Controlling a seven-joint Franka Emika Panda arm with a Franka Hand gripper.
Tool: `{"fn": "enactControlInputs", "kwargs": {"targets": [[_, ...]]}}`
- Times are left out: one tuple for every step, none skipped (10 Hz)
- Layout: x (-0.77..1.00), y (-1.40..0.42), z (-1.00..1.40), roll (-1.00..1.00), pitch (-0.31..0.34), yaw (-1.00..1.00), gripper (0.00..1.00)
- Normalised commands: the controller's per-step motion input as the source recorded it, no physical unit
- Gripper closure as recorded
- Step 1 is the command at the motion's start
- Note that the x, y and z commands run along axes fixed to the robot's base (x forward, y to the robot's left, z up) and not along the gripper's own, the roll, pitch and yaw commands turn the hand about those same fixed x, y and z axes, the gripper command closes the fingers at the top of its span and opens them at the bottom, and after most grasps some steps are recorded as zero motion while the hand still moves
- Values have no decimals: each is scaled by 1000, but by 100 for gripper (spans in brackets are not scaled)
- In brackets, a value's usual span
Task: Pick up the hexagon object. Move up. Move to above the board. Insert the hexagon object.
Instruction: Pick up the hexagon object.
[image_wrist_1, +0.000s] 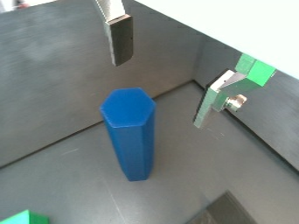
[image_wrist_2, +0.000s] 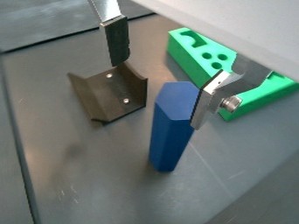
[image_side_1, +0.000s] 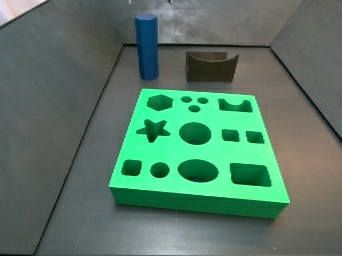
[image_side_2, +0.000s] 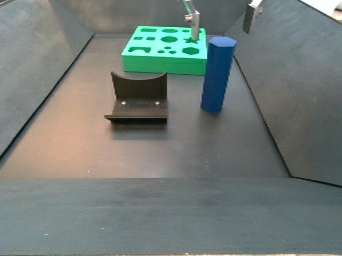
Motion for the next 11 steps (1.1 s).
{"fn": "enactControlInputs", "kwargs": {"targets": [[-9,-100,-40,26,-60,1000,0],[131,-163,-151,61,-64,897,0],[323,-103,-180,0,-43,783,0],[400,-220,-320,16,-1,677,0],[149,-271,-411,91,-94,657,0],[0,-334,-463,159,-134,591,0],[-143,-257,-511,166,-183,520,0],[-394,-220,-594,213,-221,337,0],[-497,-77,-534,194,-194,189,0],[-480,-17,-14,47,-14,0,0],[-320,0,197,-17,0,49,0]]}}
